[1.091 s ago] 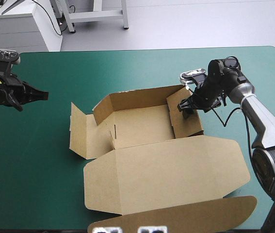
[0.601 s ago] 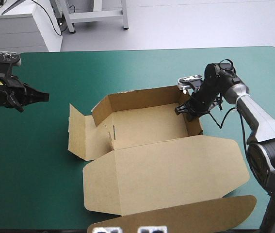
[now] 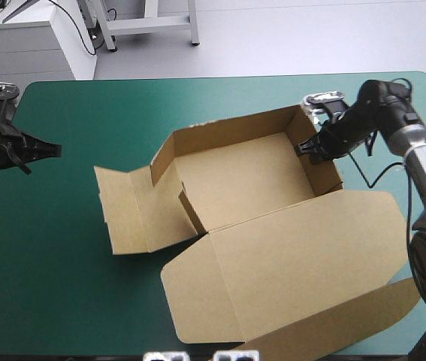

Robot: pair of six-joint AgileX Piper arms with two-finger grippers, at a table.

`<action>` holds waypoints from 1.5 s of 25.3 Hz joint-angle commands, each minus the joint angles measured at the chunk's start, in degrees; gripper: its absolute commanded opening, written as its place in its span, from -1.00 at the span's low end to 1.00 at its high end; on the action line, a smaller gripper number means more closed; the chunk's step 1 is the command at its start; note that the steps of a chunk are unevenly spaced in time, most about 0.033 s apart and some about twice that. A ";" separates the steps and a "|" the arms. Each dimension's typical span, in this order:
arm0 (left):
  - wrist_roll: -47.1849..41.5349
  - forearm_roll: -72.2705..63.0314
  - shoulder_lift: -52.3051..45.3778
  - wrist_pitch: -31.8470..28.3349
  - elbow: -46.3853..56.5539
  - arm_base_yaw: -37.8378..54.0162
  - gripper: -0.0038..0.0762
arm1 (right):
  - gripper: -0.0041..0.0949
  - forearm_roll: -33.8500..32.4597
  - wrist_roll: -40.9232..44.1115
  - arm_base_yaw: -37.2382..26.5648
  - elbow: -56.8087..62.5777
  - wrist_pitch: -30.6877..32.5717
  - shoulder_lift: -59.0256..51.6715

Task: Fold the box

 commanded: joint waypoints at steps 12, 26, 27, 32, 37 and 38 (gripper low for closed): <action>7.68 -22.58 2.04 -30.87 20.46 -0.06 -0.92 | -0.96 21.72 -7.91 -14.21 -1.89 1.65 -13.66; 42.53 -78.36 10.54 -9.02 20.46 -0.06 -0.93 | -0.95 21.72 -8.33 -14.21 -1.89 1.01 -13.66; 43.63 -80.29 10.54 -6.87 20.46 -0.06 -0.93 | -0.95 21.39 -8.33 -14.21 -1.89 0.82 -13.66; 45.29 -85.57 10.54 2.26 20.46 -0.06 -0.93 | -0.95 20.11 -7.28 -14.21 -1.89 0.30 -13.66; 44.96 -86.14 10.33 4.18 20.46 -0.18 -0.93 | -0.95 20.10 -7.04 -14.21 -1.89 -0.13 -13.66; 44.96 -86.31 10.33 4.18 20.46 -0.18 -0.93 | -0.94 20.10 -7.00 -14.21 -1.89 -0.13 -13.66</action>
